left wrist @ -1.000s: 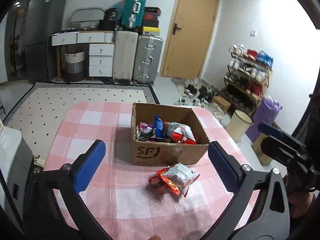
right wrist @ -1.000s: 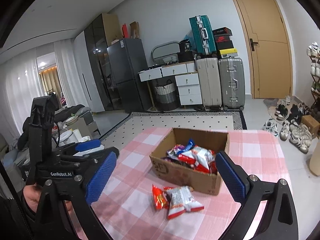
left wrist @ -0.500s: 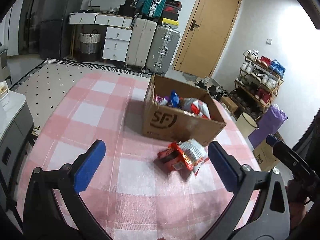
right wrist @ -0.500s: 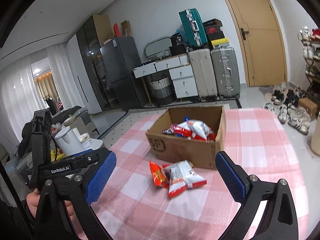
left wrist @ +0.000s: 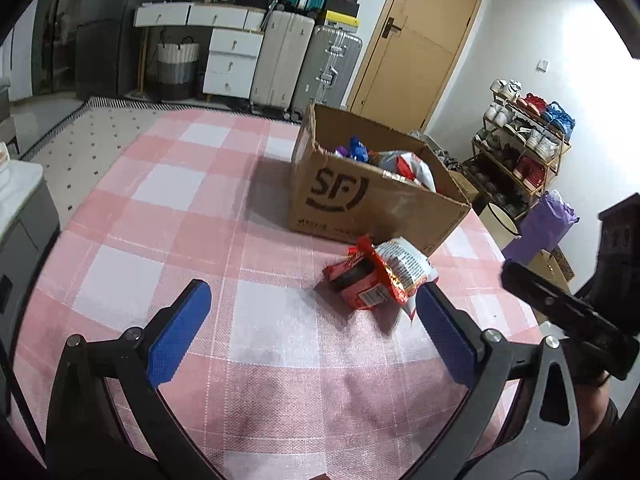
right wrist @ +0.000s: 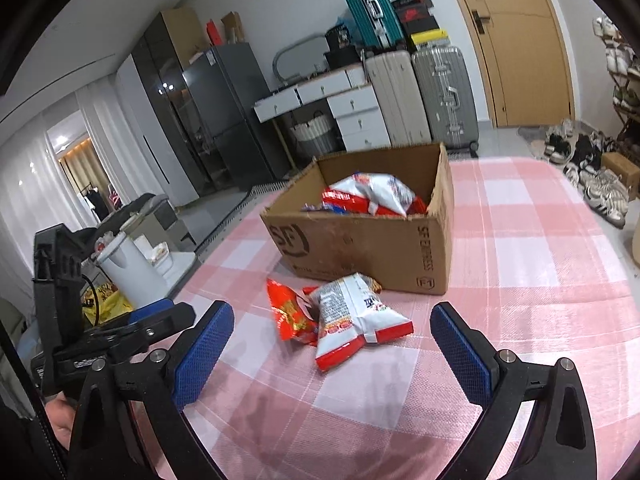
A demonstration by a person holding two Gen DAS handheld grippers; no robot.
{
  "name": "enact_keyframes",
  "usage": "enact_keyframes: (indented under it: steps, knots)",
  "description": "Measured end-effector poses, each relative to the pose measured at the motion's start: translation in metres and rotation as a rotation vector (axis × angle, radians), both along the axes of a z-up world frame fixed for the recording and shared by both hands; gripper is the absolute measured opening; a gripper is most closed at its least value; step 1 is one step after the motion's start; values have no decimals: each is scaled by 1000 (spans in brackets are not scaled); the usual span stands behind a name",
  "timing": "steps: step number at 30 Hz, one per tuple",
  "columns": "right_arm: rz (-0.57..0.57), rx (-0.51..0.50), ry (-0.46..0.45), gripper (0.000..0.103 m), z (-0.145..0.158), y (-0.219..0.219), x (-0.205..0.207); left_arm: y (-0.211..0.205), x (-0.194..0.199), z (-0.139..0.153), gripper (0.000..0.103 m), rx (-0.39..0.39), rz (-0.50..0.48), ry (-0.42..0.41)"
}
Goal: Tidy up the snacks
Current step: 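Withdraw both grippers from the box toward the last snacks on the table, then grasp the white-and-red snack bag with the right gripper and lift it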
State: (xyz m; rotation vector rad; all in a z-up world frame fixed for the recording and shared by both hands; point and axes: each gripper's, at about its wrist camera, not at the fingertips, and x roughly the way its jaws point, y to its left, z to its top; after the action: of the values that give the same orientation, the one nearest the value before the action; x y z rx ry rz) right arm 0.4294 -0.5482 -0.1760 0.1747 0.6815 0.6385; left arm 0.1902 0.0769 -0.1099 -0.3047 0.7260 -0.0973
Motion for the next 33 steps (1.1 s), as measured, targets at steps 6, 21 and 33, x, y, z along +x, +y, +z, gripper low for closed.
enact_keyframes:
  steps: [6, 21, 33]
  knots:
    - [-10, -37, 89, 100, -29, 8, 31, 1, 10, -14, 102, 15, -10, 25]
    - [51, -200, 168, 85, -68, 59, 85, 8, 24, -42, 102, 4, 9, 100]
    - [81, -167, 179, 64, -80, 63, 90, 6, 24, -45, 102, 31, 38, 137]
